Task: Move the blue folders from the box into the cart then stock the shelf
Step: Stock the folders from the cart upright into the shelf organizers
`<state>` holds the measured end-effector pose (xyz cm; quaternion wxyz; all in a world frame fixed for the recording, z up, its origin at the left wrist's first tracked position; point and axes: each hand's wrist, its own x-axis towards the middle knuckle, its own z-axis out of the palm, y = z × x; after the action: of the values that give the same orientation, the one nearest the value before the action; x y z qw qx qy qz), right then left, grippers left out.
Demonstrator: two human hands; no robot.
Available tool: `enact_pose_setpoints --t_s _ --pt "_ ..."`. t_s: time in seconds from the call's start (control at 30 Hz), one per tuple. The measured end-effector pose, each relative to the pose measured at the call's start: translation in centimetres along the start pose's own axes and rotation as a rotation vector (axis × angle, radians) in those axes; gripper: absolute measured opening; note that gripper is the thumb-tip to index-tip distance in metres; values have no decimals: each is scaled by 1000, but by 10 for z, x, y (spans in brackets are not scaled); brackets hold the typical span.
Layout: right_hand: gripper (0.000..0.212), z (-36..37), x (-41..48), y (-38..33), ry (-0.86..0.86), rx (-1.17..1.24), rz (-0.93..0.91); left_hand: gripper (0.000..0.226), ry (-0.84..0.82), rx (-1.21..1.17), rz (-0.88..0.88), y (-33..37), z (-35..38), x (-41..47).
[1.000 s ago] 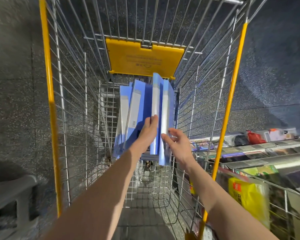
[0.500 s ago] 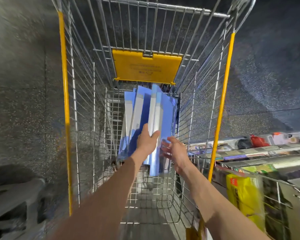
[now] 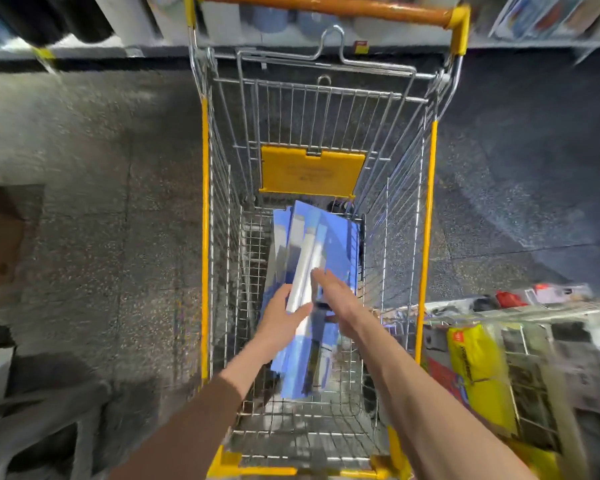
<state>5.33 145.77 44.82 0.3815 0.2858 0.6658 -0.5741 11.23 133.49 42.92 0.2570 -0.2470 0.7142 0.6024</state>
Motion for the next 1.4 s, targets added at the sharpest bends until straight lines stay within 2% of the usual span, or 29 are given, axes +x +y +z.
enact_pose_setpoints --t_s 0.1,0.17,0.27,0.43,0.6,0.83,0.93,1.07,1.23,1.33,1.4 --pt "68 21 -25 19 -3 57 -4 56 -109 -10 -12 -20 -16 -15" --pt "56 32 -42 34 11 110 -38 48 -169 -31 13 -25 -30 -31" --pt "52 52 -78 50 51 172 -130 33 -244 -33 71 -36 -51 -57" --pt "43 99 -147 67 137 250 -288 38 -319 -43 159 -46 -89 -107" --pt "45 124 -199 78 173 296 -404 43 -391 -109 204 -45 -111 -152" --pt "50 123 -257 90 208 269 -545 55 -521 -79 260 -42 -122 -202" --pt "46 118 -281 96 240 315 -598 54 -552 -51 282 -39 -113 -224" --pt "32 102 -314 110 232 297 -788 51 -567 9 351 -32 -93 -254" --pt "34 74 -358 138 628 110 -922 53 -569 27 438 -27 -41 -308" --pt "19 41 -393 164 746 34 -975 54 -601 25 488 -26 -7 -348" --pt "18 24 -410 177 796 12 -1002 55 -615 42 510 -26 6 -365"
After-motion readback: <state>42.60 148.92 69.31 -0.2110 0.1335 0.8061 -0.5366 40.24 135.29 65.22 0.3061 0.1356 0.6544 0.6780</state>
